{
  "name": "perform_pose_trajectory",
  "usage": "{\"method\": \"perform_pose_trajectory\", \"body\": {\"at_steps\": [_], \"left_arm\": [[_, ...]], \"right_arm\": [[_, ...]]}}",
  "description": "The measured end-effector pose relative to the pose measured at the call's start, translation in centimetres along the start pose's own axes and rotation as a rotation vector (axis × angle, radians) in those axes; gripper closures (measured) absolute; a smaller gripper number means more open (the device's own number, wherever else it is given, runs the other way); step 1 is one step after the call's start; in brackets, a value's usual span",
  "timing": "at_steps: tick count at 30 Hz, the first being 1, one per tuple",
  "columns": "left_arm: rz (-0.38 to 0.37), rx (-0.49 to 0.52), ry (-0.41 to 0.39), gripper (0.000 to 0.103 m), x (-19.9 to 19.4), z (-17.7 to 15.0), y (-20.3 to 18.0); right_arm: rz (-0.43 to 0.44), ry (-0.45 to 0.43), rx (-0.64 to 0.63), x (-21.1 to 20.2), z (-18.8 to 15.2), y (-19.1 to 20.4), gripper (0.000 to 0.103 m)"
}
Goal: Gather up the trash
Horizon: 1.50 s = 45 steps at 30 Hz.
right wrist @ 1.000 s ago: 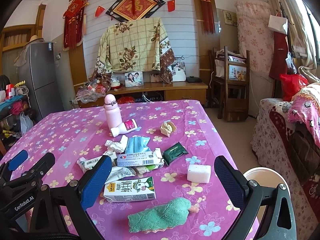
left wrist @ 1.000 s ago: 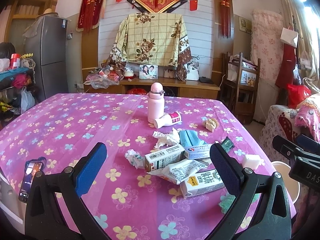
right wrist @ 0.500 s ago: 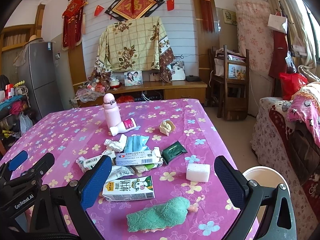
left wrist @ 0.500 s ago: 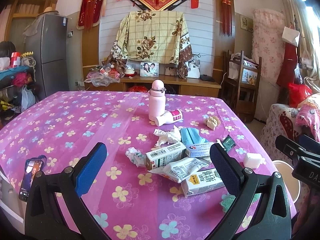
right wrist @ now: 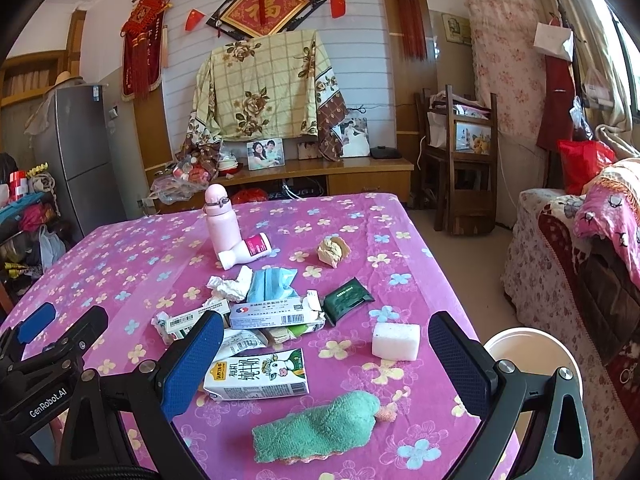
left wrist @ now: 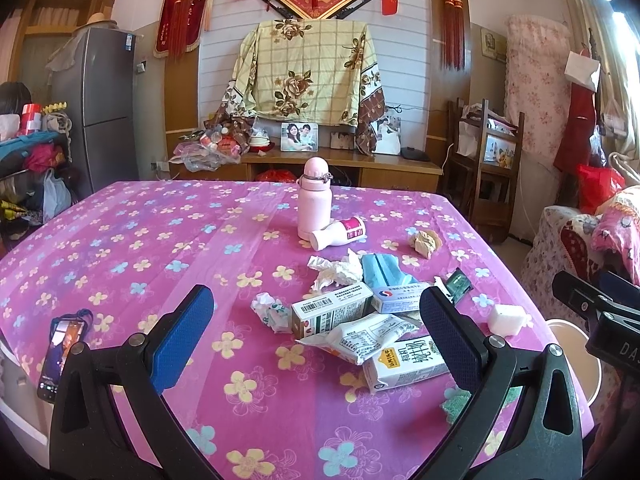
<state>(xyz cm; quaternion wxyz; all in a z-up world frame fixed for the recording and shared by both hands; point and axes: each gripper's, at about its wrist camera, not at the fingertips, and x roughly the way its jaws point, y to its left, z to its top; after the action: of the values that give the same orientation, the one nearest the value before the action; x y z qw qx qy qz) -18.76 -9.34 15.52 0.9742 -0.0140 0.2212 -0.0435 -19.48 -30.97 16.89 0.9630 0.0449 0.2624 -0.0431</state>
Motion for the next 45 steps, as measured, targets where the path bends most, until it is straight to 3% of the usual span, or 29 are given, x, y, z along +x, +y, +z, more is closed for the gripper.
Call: {"method": "perform_pose_trajectory", "body": {"at_steps": [45], "left_arm": [[0.004,-0.011,0.041,0.001,1.2,-1.7,0.5]], "right_arm": [[-0.009,0.084,0.007,1.4,-1.0,-0.7,0.001]]}}
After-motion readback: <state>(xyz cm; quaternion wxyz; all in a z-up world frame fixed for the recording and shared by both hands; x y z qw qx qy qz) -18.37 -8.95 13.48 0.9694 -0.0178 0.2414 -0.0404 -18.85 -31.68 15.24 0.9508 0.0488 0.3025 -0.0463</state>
